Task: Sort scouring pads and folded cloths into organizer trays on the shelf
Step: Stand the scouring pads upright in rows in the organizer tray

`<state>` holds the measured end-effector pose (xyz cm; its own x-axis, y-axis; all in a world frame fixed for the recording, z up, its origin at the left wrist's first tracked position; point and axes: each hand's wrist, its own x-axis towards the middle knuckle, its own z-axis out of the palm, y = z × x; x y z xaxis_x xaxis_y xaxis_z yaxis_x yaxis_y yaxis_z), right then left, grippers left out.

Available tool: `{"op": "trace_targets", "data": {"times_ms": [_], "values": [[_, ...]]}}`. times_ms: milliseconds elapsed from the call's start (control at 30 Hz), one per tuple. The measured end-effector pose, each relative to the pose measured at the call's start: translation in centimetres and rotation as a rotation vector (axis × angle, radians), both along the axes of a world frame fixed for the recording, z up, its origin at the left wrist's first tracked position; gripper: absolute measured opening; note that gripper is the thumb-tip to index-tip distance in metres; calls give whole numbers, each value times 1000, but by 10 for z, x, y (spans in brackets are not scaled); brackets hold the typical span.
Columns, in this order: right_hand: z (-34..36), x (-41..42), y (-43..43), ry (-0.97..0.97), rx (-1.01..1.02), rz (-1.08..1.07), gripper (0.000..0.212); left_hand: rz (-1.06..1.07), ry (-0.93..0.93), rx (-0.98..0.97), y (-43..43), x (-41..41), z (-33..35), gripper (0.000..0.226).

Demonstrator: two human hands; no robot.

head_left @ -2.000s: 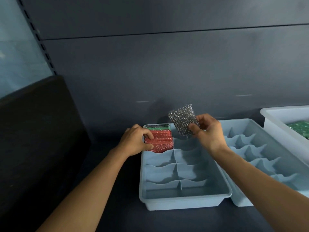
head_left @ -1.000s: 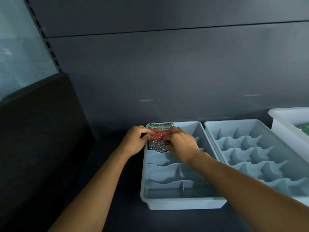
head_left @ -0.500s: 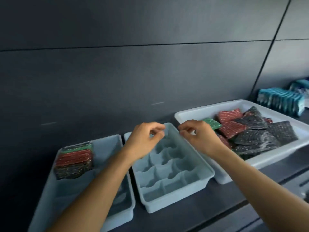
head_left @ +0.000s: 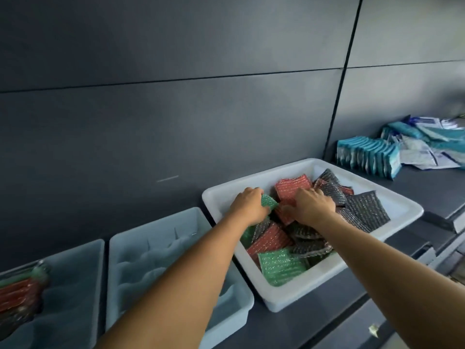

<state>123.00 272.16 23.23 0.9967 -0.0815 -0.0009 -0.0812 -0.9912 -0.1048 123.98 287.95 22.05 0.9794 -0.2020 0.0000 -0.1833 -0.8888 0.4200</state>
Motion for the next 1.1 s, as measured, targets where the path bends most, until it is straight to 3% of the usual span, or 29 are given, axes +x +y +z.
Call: {"op": "trace_targets", "data": {"times_ms": [67,167,333,433,533,767,967,1100], "values": [[-1,7,1,11,-5,1,55,40,100,112,-11,14,-8,67],[0,12,2,23,99,2,20,105,174,161,-18,24,-18,78],[4,6,2,-23,242,-4,12,154,10,171,-4,21,-9,48],[12,-6,3,-82,403,22,15,187,-89,8,18,10,11,40],[27,-26,10,-188,625,89,21,188,-163,-323,49,-18,29,30],[35,-71,70,-298,835,233,33,171,-213,-794,132,-115,40,17],[37,-110,151,-272,948,398,23,330,-306,-837,221,-195,31,25],[28,-127,203,-220,953,473,26,412,-334,-700,302,-246,31,20]]}}
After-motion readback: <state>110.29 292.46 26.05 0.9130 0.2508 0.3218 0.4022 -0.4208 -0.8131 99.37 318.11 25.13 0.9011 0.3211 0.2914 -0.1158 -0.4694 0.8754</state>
